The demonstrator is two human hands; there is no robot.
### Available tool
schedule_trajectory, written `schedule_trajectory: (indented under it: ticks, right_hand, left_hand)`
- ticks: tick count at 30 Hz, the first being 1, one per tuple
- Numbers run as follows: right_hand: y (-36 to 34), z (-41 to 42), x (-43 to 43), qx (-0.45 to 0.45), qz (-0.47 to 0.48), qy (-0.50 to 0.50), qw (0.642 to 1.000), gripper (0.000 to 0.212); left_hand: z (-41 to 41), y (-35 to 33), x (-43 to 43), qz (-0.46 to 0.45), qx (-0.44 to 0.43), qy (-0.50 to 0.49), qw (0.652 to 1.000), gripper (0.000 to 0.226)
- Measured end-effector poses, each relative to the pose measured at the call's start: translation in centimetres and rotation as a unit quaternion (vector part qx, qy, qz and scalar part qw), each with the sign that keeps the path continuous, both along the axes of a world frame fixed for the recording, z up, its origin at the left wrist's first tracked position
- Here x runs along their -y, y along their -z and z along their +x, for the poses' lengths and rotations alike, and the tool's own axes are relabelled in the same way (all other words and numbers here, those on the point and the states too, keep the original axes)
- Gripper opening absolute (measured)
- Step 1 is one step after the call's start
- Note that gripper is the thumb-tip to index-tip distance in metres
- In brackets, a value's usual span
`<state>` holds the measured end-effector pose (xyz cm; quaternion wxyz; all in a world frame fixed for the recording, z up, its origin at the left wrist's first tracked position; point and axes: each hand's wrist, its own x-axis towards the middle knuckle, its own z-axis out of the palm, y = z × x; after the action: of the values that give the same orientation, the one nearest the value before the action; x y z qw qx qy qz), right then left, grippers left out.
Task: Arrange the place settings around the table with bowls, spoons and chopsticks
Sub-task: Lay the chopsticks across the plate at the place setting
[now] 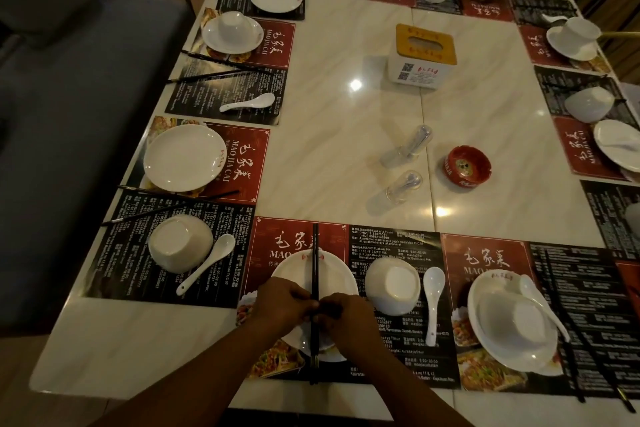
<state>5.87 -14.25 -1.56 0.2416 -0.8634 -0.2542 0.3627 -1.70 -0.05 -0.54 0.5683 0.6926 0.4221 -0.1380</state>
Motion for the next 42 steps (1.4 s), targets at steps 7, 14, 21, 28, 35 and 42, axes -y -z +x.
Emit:
schedule_trajectory:
  ticks: [7,14,21,28,35,42]
  right_hand:
    - [-0.9,0.4,2.6,0.087,0.005,0.068,0.994,0.013]
    - [0.1,-0.5,4.9,0.099,0.013,0.127,0.987,0.018]
    - [0.9,-1.6,4.4,0.046,-0.003,0.168,0.985,0.019]
    - [0.8,-2.7,4.4,0.007,-0.013,0.173,0.985,0.017]
    - [0.7,-3.2,4.6,-0.015,-0.003,0.189,0.982,0.018]
    - [0.5,-3.1,4.5,-0.018,-0.006,0.188,0.982,0.015]
  left_hand:
    - [-1.1,-0.6,-1.6,0.109,0.005,-0.009,0.994,0.024]
    - [-4.0,-0.1,-3.7,0.192,0.028,-0.016,0.981,0.032]
    - [-5.7,1.4,-4.4,0.068,0.007,-0.07,0.995,0.04]
    - [-7.0,2.0,-5.3,0.043,0.012,-0.066,0.997,0.039]
    - [-7.8,2.3,-5.3,0.016,0.02,-0.073,0.997,0.037]
    - [-7.8,1.9,-5.2,0.027,0.023,-0.064,0.997,0.035]
